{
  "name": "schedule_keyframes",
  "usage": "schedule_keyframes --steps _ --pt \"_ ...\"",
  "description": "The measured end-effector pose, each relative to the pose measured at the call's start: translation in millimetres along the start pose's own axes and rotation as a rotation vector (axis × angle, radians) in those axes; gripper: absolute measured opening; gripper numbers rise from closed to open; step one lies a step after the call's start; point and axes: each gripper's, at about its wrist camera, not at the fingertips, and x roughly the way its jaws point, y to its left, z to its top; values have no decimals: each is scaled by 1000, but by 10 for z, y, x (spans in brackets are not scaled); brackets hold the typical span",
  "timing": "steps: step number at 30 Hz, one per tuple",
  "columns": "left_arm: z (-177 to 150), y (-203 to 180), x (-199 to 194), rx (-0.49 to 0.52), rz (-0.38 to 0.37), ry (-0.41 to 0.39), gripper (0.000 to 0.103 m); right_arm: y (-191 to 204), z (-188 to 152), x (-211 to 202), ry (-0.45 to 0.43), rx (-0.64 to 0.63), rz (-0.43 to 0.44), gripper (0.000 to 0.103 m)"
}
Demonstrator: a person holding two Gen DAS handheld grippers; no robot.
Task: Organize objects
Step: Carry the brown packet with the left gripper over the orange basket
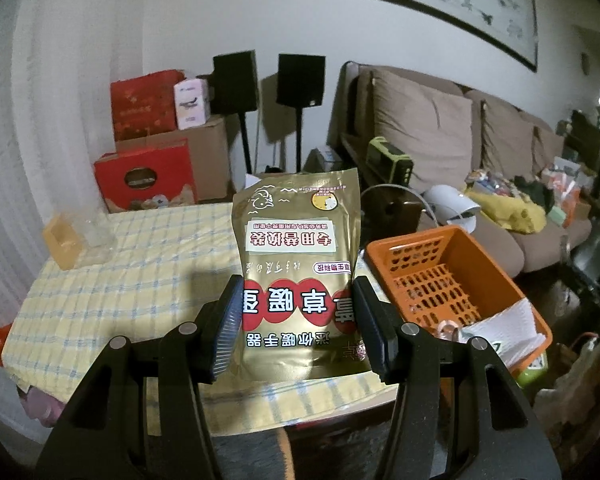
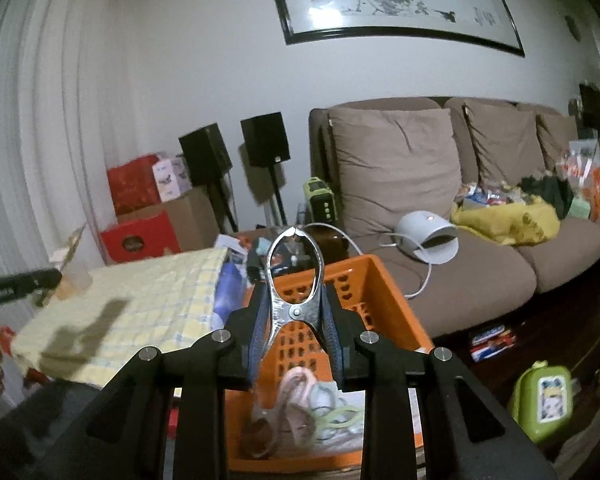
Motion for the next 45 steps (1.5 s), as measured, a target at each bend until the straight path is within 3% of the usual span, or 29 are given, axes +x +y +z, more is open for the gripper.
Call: schedule_keyframes --steps 7,16,21,32,45 --pt "137 -64 -92 8 -6 -54 51 25 -28 67 26 -54 -31 26" --pt "57 -52 -27 -26 -51 -4 51 9 -57 130 56 -43 -28 26" --pt "54 -236 -39 46 6 -5 51 -6 -69 142 71 -29 -26 26" --pt "155 -400 -140 28 -73 -4 51 -54 -76 175 91 -11 -35 26" --pt "109 -906 -32 105 -144 -4 51 -155 -48 170 93 50 -16 26"
